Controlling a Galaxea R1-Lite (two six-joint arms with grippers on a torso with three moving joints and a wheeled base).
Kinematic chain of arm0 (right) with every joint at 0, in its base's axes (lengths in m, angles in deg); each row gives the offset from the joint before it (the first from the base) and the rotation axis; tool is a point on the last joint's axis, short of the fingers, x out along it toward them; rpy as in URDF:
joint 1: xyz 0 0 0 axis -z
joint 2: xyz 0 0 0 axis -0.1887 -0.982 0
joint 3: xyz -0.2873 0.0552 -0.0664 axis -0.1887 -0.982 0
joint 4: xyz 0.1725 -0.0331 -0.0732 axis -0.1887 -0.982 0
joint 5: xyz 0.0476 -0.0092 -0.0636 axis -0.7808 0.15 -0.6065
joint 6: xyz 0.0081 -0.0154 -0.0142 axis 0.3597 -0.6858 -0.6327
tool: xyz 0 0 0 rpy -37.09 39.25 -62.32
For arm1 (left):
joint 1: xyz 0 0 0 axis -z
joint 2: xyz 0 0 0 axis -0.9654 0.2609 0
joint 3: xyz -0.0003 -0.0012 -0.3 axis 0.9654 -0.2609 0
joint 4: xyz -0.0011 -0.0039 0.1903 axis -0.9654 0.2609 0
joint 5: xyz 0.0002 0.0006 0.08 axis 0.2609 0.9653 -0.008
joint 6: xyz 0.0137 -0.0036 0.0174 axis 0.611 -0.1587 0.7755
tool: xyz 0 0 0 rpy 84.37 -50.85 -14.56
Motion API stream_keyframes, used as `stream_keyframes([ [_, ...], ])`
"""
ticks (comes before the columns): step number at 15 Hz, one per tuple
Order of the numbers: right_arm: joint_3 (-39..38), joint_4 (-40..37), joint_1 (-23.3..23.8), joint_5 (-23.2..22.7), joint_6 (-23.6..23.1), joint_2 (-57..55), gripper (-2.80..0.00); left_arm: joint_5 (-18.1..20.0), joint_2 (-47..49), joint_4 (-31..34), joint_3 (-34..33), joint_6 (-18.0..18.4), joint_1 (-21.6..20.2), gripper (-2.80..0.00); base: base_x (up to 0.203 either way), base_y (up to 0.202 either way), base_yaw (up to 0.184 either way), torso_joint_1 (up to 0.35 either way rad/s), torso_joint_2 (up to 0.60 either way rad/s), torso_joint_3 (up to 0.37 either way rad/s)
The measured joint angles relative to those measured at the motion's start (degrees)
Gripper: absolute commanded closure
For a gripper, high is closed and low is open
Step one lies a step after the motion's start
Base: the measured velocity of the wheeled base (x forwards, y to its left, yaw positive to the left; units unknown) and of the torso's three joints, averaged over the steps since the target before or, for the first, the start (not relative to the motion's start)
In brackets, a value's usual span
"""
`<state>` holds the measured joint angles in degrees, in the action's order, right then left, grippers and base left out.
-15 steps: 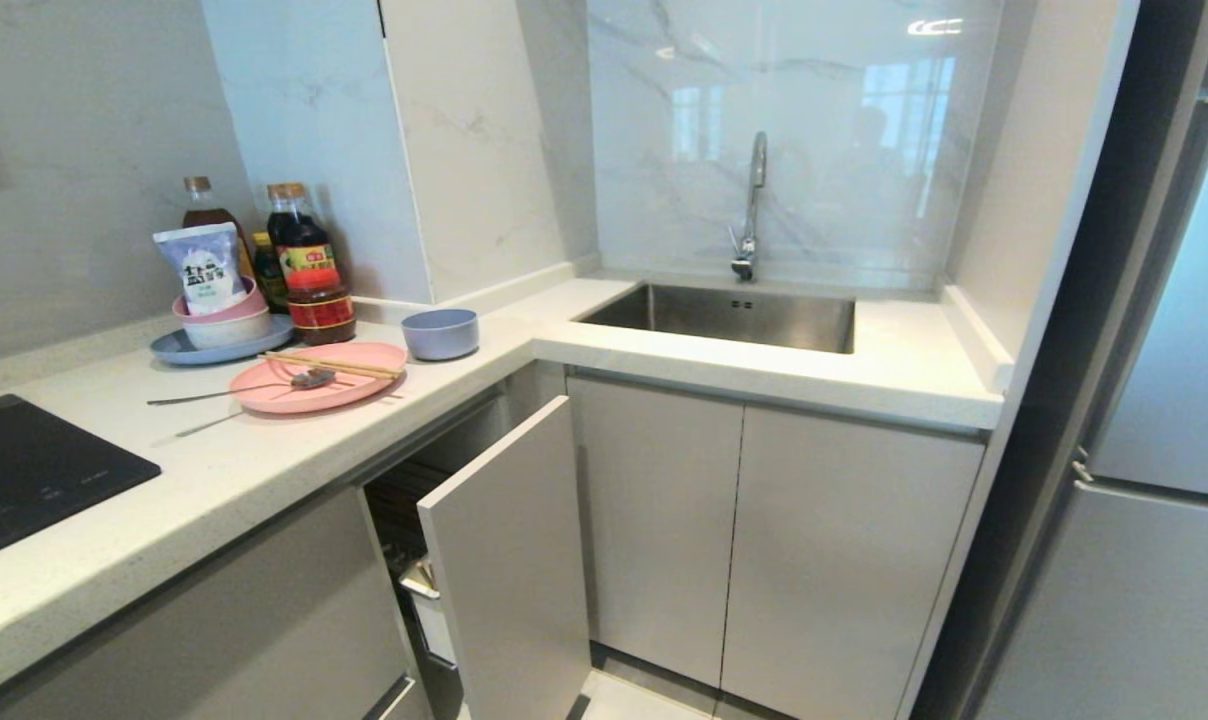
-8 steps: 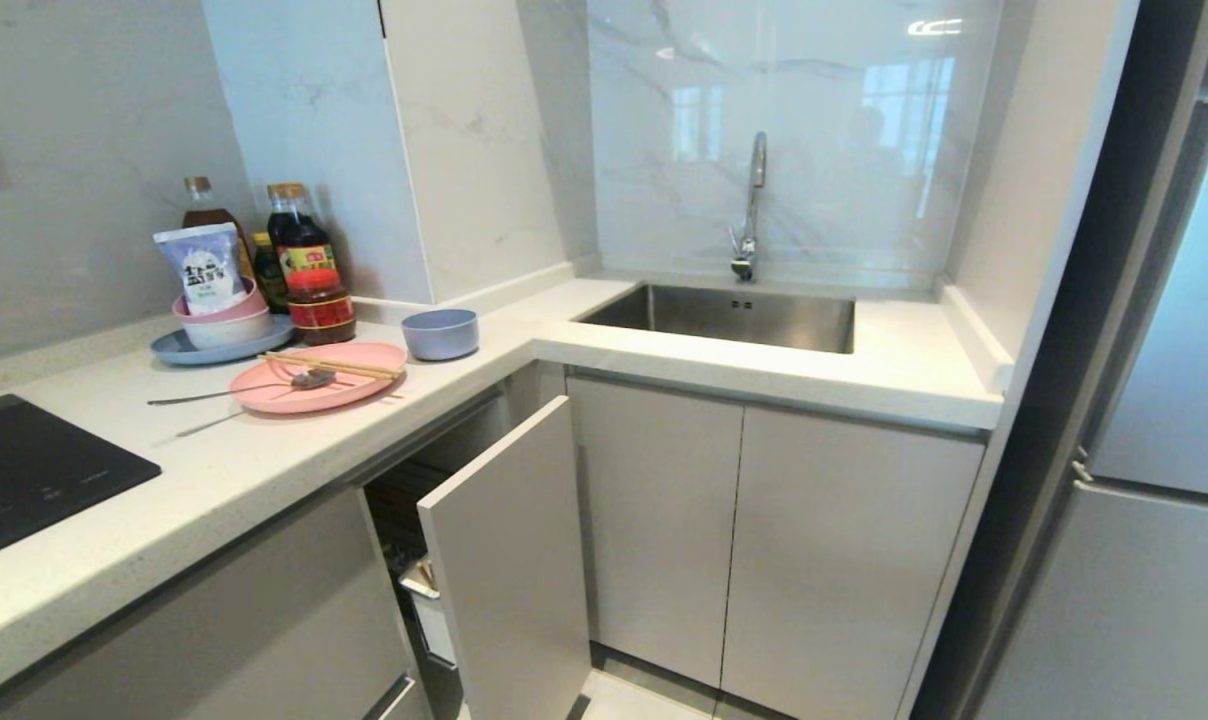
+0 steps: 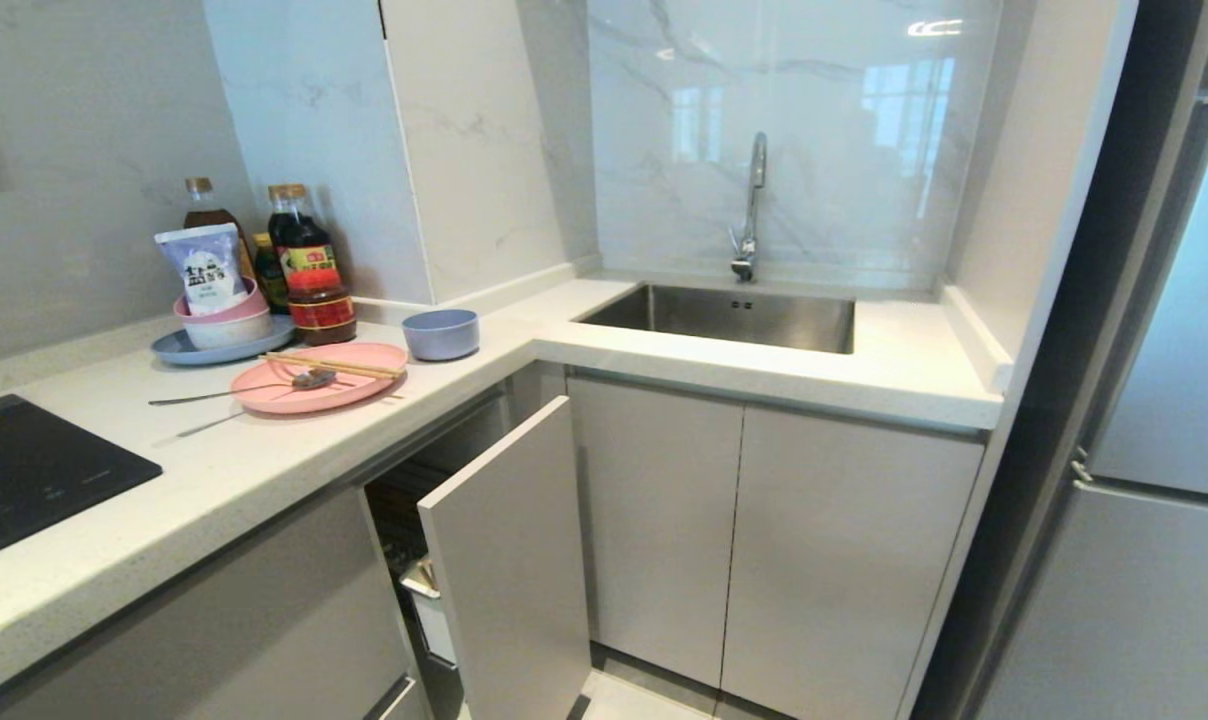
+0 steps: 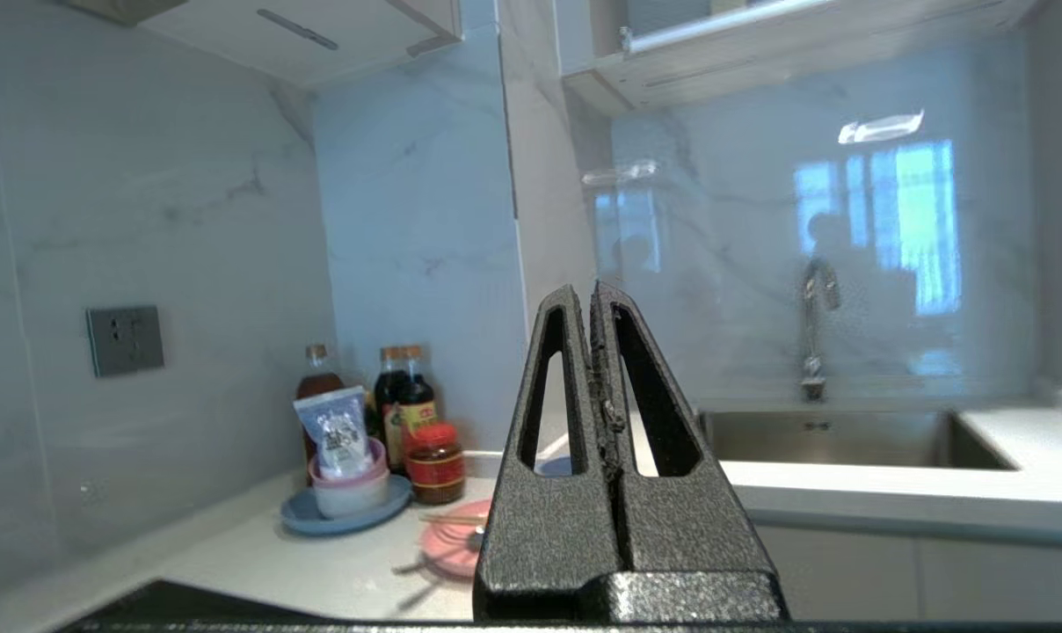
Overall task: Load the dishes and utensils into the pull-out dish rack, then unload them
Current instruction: Open the cupboard
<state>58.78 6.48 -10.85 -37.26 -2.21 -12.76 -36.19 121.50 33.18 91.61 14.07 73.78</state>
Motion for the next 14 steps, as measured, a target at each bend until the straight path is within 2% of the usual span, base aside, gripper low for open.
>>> stream_keyframes([
  [3, 0.0, 0.0, 0.0, 0.0, 0.0, 0.0, 0.00, 1.9, 11.6, 0.5, 6.2, 1.3, -0.4, 0.00, 0.000, 0.000, 0.000, 0.000, 0.00, 0.000],
  [6, 0.0, 0.0, 0.0, 0.0, 0.0, 0.0, 0.00, 3.0, 20.9, 3.6, 11.1, 0.4, -0.9, 0.00, 0.000, 0.000, 0.000, 0.000, 0.00, 0.000],
  [8, 0.0, 0.0, 0.0, 0.0, 0.0, 0.0, 0.00, 4.1, 26.7, 12.8, 15.8, -0.4, -0.9, 0.00, 0.000, 0.000, 0.000, 0.000, 0.00, 0.000],
  [10, 0.0, 0.0, 0.0, 0.0, 0.0, 0.0, 0.00, 8.9, 32.9, 24.6, 21.6, -1.3, -0.7, 0.00, 0.000, 0.000, 0.000, 0.000, 0.00, 0.000],
  [12, 0.0, 0.0, 0.0, 0.0, 0.0, 0.0, 0.00, 14.9, 39.3, 33.5, 26.8, -1.8, -0.2, 0.00, 0.000, 0.000, 0.000, 0.000, 0.00, 0.000],
  [14, 0.0, 0.0, 0.0, 0.0, 0.0, 0.0, 0.00, 17.7, 45.9, 40.8, 31.1, -2.1, 1.3, 0.00, 0.000, 0.000, 0.000, 0.000, 0.00, 0.000],
])
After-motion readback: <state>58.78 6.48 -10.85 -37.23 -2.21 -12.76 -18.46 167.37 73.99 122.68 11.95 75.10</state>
